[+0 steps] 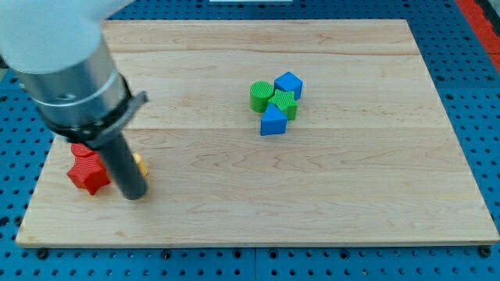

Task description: Move the yellow heart closer to red star and red circle

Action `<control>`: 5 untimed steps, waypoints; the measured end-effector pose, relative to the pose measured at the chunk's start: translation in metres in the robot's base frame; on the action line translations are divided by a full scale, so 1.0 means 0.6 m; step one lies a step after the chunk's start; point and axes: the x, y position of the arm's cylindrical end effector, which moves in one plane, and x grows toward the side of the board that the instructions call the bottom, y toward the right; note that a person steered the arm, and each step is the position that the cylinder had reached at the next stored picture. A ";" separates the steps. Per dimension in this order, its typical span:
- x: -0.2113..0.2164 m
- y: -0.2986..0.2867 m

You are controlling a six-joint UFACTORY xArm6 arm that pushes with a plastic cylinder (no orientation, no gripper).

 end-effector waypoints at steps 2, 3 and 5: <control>-0.054 0.097; -0.067 -0.008; -0.067 -0.038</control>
